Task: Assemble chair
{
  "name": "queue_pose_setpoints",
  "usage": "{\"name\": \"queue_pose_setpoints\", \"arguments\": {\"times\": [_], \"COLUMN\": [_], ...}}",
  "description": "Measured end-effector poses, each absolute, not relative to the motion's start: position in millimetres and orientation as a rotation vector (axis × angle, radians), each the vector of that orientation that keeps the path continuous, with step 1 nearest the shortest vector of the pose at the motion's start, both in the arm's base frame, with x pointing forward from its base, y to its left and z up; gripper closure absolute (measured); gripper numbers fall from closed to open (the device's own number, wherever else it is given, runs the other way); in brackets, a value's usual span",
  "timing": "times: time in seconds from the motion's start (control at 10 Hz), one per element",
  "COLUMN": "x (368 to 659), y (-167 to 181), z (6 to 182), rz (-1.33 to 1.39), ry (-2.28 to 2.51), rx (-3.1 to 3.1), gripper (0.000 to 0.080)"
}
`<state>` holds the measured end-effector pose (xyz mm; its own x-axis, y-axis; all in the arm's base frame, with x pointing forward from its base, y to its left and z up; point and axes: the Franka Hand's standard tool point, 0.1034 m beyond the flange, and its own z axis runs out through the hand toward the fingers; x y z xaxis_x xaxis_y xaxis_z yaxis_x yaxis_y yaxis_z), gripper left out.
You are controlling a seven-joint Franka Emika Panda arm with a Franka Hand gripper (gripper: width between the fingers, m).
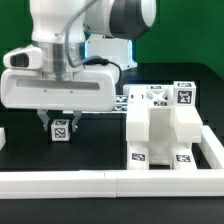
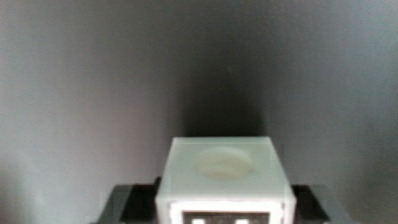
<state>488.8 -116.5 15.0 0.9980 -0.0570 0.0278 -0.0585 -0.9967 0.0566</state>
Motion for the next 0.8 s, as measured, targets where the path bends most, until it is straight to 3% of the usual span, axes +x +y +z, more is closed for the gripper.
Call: {"name": "queue_pose_setpoints", "arguments": {"times": [0.3, 0.7, 0.8], "x": [450.2, 445.8, 445.6], "y": [-129.7, -130.5, -130.6], "z": [15.6, 10.5, 10.3], "rz": [-0.033, -0.049, -0.049], "ry": [-0.199, -0.218, -0.218], "rx": [3.106, 3.100, 3.099], "gripper": [0.0518, 0.0518, 0.0465]}}
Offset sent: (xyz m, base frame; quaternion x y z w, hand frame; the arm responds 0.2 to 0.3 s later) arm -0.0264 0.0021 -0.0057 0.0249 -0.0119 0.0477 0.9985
